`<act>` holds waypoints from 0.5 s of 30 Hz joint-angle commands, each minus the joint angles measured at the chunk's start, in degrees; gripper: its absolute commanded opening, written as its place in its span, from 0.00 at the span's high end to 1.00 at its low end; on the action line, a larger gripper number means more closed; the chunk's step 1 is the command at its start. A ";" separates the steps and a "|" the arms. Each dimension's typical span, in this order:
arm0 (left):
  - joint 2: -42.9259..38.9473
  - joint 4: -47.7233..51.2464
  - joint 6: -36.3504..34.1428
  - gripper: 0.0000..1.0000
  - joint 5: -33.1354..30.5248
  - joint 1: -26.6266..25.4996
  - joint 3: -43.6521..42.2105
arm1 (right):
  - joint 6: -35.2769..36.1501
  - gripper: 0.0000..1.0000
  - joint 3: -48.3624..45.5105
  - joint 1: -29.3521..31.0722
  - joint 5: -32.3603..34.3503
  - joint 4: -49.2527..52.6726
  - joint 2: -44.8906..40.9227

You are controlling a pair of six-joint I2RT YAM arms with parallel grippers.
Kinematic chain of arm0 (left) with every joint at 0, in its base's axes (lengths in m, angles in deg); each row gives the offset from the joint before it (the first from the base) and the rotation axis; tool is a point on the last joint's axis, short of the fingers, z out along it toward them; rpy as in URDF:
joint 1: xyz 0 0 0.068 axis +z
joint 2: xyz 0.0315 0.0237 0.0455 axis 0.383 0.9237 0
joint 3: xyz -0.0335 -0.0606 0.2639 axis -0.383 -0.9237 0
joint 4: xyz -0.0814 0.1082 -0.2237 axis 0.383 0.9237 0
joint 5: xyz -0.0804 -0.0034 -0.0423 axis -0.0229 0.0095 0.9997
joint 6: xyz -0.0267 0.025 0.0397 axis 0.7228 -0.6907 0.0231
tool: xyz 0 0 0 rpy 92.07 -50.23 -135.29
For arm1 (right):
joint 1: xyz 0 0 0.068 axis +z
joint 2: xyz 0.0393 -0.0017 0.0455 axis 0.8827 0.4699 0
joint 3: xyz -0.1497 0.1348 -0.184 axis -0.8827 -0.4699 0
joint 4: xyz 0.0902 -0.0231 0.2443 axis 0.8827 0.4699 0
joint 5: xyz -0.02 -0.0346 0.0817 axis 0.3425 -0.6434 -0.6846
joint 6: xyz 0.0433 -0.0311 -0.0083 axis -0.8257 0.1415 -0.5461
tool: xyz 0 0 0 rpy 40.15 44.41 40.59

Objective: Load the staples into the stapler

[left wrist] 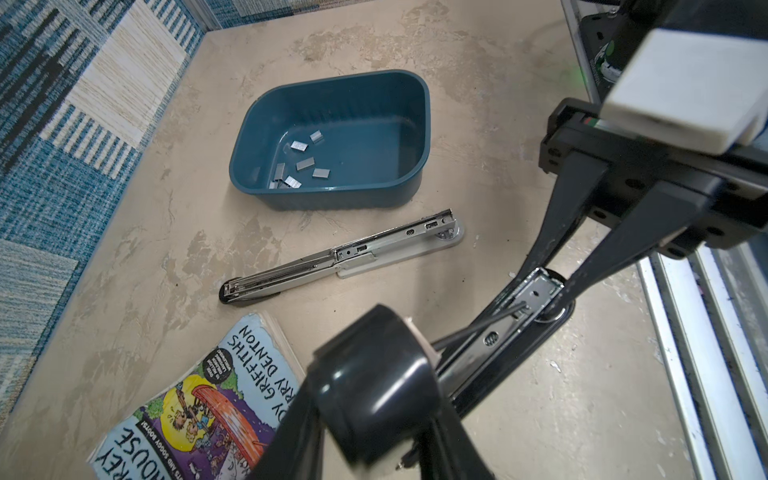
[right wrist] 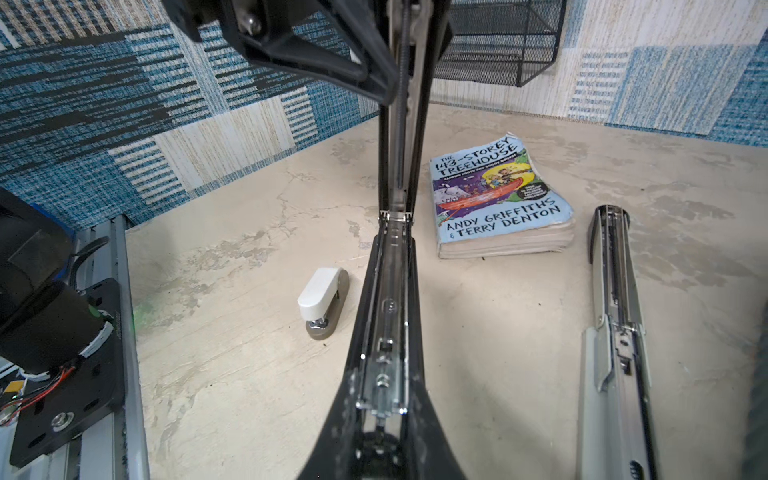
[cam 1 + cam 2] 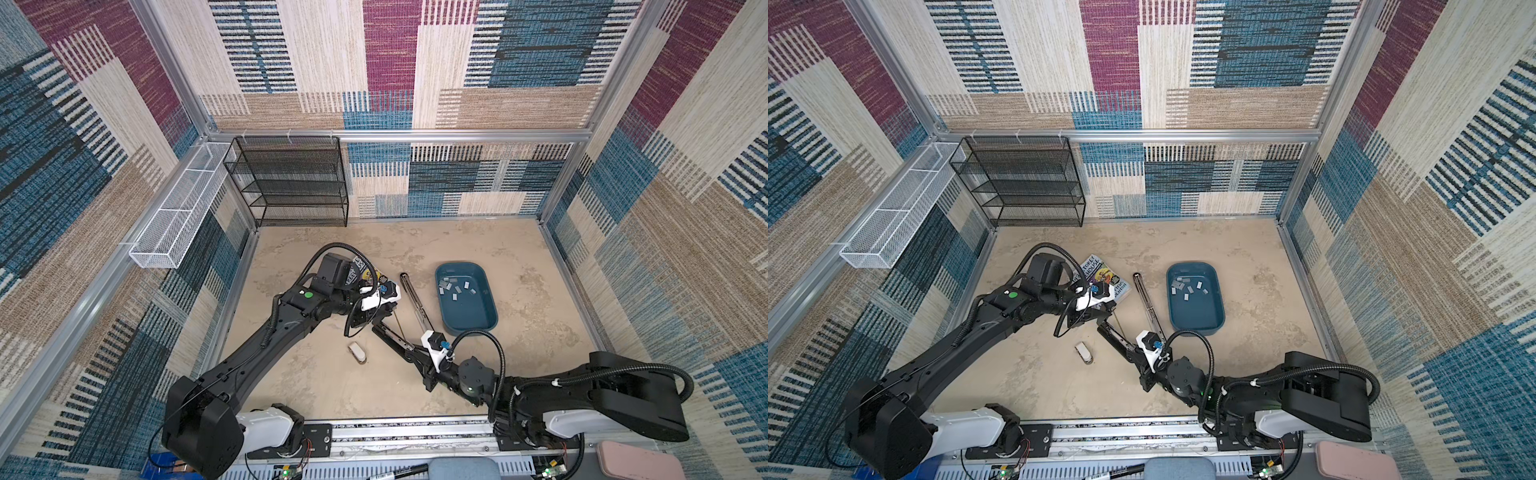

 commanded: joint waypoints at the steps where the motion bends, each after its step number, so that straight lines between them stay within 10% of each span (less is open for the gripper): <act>1: 1.06 -13.45 0.10 0.67 -11.98 0.50 0.74 | -0.31 1.00 -0.76 1.34 -3.18 -1.26 0.64; 15: 10.21 -21.09 8.97 0.63 -13.37 1.83 -0.60 | -3.53 1.00 -3.30 4.36 3.11 -4.03 5.97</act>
